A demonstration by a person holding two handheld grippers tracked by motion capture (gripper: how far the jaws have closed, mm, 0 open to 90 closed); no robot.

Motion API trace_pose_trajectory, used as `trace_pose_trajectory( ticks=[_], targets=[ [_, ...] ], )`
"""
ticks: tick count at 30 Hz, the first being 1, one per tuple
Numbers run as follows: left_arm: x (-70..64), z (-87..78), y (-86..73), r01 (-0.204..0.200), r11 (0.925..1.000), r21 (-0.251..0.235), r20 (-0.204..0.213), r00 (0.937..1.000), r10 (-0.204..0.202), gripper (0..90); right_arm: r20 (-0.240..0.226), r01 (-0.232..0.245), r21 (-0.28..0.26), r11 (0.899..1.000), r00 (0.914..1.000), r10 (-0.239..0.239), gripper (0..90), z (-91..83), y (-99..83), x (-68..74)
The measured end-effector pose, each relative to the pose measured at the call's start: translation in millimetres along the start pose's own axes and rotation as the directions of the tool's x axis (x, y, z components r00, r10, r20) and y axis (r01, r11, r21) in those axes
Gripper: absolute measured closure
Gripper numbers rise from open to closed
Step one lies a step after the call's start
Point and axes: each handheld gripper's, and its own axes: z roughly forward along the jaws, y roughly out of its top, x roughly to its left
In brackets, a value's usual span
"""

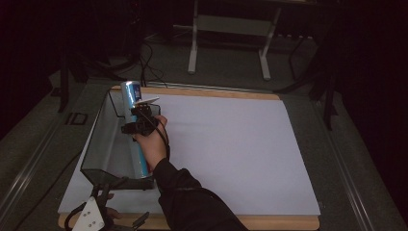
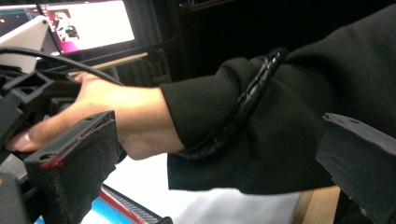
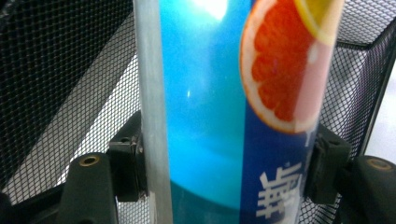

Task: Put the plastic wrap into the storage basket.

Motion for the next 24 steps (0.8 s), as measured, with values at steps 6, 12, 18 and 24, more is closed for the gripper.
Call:
trace_pose_trajectory(
  ticks=[6, 12, 18, 24],
  targets=[
    [-0.3, 0.2, -0.1, -0.001, 1.0, 0.003, 0.001, 1.0, 0.001, 0.6, 0.021, -0.042, 0.006, 0.999, 0.9989, 0.042, 31.4, 8.8, -3.4, -1.2],
    [0.2, 0.3, -0.4, 0.001, 1.0, 0.002, 0.003, 1.0, -0.001, 0.6, 0.028, -0.089, 0.011, 0.996, 0.9956, 0.089, 30.9, 16.6, -4.0, -10.2],
    [0.3, 0.3, -0.4, 0.002, 1.0, 0.003, 0.004, 1.0, -0.002, 0.6, 0.042, -0.094, 0.039, 0.995, 0.9948, 0.092, 30.1, 24.9, -5.2, -13.1],
    [0.2, 0.5, -0.4, 0.002, 1.0, 0.004, 0.005, 1.0, -0.002, 0.7, 0.056, -0.079, 0.039, 0.996, 0.9955, 0.077, 29.3, 26.7, -5.8, -14.8]
  ],
)
